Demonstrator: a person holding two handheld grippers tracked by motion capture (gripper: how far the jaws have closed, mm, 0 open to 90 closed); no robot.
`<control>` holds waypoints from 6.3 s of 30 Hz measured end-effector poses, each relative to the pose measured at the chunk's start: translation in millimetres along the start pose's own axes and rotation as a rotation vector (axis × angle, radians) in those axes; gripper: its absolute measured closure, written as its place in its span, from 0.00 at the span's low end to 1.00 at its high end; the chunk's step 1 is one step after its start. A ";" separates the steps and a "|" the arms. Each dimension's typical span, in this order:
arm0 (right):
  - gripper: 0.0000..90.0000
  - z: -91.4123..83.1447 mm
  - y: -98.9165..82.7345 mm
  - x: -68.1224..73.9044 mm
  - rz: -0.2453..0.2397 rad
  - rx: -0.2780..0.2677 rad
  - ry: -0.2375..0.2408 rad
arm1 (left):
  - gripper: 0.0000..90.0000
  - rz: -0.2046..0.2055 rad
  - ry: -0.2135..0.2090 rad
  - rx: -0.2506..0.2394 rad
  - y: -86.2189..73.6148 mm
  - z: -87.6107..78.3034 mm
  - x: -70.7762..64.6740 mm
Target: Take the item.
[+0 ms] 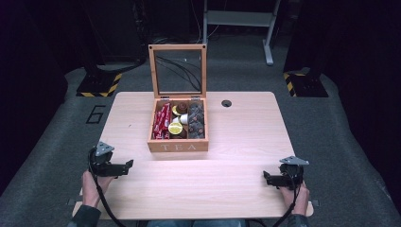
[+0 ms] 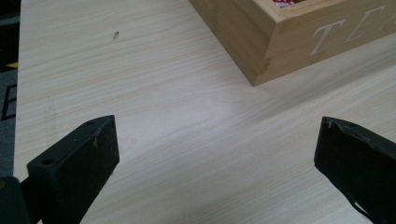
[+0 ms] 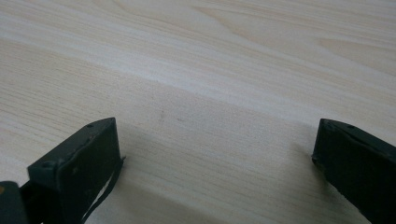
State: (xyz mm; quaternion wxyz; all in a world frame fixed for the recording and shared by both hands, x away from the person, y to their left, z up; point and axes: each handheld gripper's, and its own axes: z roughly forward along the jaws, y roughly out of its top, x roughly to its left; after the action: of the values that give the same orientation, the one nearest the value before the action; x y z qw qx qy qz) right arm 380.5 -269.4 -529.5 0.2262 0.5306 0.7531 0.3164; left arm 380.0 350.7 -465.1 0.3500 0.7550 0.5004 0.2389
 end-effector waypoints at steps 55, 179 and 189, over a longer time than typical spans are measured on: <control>0.01 -0.2 -0.3 0.6 0.001 -0.007 0.003 | 0.00 0.155 -0.138 -0.014 112.2 64.6 -70.8; 0.02 -0.6 -0.7 1.1 0.000 -0.009 0.004 | 0.42 0.210 -0.139 -0.103 125.4 52.9 -71.6; 0.02 -0.7 -0.7 1.1 0.001 -0.009 0.003 | 0.42 0.191 -0.110 -0.114 121.3 42.1 -55.7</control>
State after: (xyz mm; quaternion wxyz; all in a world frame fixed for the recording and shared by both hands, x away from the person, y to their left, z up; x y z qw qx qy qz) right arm 379.2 -268.6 -529.6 0.2271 0.5294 0.7519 0.3208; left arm 459.9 256.3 -399.5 0.3949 0.7900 0.3919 0.2576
